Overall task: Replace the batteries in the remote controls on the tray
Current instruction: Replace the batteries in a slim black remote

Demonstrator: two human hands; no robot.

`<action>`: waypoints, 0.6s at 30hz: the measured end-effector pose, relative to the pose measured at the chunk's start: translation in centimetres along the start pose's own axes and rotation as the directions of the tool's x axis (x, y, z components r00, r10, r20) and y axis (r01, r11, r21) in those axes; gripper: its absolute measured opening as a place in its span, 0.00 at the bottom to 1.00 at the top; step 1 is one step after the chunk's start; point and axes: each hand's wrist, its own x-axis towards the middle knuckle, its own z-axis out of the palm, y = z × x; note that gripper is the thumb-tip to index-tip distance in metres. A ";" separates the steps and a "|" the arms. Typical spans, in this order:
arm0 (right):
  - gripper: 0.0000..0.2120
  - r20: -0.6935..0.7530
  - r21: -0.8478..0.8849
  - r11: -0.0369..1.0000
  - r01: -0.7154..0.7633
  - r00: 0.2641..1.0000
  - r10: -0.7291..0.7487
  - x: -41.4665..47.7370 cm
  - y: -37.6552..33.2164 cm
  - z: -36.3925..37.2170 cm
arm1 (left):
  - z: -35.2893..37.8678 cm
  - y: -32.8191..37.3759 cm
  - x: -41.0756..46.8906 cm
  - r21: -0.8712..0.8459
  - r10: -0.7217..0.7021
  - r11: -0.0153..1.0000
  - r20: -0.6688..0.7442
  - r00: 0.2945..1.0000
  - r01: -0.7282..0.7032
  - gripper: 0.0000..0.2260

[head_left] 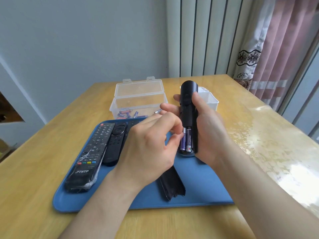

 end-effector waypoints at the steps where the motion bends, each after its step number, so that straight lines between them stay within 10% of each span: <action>1: 0.22 -0.005 0.007 1.000 0.002 1.000 -0.002 0.0 -0.1 0.1 | 0.0 0.1 0.0 0.008 0.000 1.000 -0.002 1.000 0.000 0.09; 18: 0.20 -0.069 -0.039 0.998 0.043 0.997 -0.045 -0.4 0.1 0.4 | 0.2 0.4 0.3 -0.066 -0.105 0.992 0.100 0.989 0.112 0.10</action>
